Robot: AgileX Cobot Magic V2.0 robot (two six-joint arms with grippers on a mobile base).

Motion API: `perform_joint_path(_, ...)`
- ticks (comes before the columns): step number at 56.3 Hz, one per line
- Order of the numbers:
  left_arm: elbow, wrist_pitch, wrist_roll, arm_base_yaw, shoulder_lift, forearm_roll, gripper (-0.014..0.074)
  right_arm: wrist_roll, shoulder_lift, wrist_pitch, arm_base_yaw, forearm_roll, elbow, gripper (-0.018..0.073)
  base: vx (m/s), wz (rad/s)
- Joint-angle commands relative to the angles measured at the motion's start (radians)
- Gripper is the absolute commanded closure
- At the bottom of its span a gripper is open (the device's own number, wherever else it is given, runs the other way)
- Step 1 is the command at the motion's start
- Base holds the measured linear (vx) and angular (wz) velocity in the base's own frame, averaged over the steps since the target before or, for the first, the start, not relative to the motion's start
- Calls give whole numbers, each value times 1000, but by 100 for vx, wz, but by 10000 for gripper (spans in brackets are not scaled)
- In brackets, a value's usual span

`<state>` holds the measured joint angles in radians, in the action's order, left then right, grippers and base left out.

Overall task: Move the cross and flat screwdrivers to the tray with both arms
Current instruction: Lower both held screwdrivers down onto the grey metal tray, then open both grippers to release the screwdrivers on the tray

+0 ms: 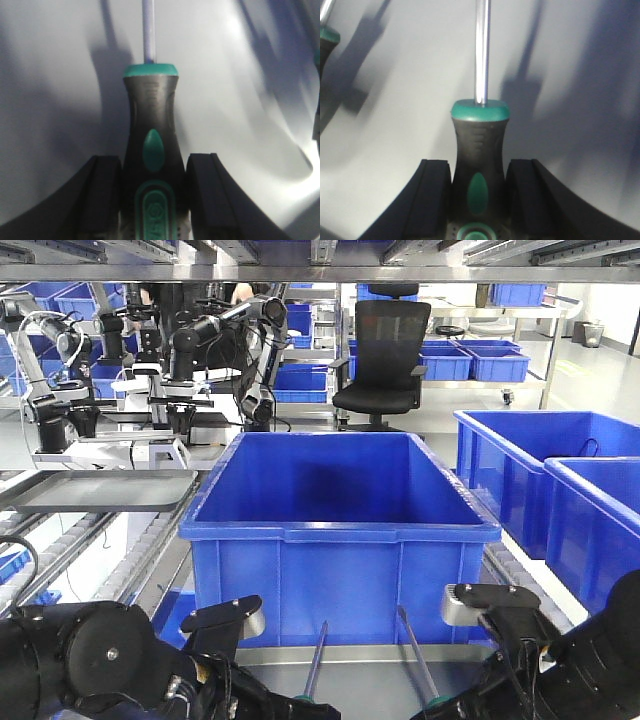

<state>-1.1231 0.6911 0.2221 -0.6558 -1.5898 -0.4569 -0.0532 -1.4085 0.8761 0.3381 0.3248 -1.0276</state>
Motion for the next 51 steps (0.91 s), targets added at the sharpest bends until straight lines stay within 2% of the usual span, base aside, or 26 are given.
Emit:
perform_joint_path(1, -30, -10, 12, -4, 43, -31, 592, -1, 29, -34, 0, 33, -28, 561, 0, 0)
perform_joint_path(12, -30, -25, 37, -4, 43, -30, 577, -1, 29, -37, 0, 33, -28, 551, 0, 0)
perform_joint_path(20, -30, -28, 37, -4, 43, -30, 529, -1, 29, -39, 0, 33, -28, 517, 0, 0)
perform_joint_path(28, -30, -32, 37, -4, 43, -37, 428, -1, 29, -41, 0, 38, -28, 437, 0, 0)
perform_joint_path(42, -30, -26, 37, -4, 43, -47, 167, -1, 29, -44, 0, 48, -28, 230, 0, 0)
perform_joint_path(51, -30, -16, 37, -4, 43, -46, 82, -2, 29, -45, 0, 48, -28, 161, 0, 0)
